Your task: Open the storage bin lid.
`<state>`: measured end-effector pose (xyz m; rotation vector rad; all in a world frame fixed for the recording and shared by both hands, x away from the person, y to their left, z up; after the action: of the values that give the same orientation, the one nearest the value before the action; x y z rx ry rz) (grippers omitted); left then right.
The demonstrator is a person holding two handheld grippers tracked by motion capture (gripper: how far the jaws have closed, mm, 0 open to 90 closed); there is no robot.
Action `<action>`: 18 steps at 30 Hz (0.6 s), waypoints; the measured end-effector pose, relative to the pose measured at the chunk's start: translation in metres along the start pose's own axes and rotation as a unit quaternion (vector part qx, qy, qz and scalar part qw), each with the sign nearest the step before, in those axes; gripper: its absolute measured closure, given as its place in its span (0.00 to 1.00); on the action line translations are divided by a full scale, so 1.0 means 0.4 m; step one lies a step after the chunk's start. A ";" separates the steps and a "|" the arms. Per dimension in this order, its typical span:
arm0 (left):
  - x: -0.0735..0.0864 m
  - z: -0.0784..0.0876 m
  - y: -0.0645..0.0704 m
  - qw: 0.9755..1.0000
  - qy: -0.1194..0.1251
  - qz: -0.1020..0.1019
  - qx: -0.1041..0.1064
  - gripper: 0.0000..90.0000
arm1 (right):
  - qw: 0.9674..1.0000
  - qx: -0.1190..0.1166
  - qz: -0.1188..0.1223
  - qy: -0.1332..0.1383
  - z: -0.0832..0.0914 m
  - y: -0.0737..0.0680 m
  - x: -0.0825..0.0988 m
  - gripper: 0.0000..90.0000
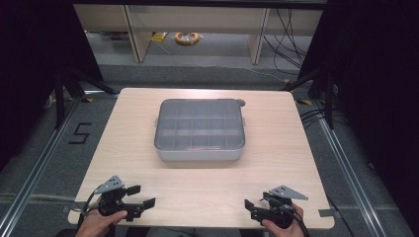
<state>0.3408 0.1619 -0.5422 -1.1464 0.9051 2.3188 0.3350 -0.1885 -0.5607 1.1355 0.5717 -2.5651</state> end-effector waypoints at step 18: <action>-0.058 -0.040 -0.039 1.000 0.000 0.004 -0.009 0.16 | 0.997 -0.028 -0.064 0.038 0.001 0.025 -0.053 0.23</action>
<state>0.3724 0.1605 -0.5365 -1.1520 0.8910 2.3385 0.3527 -0.1956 -0.5468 1.2175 0.7535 -2.6030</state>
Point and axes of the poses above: each handheld gripper's, and its own axes: z roughly backward along the jaws, x roughly out of its underside, y roughly to its right, the point moved 10 cm from there along -z, roughly forward along the jaws, and after that the axes turned 3 degrees about y, right-handed, at the moved point
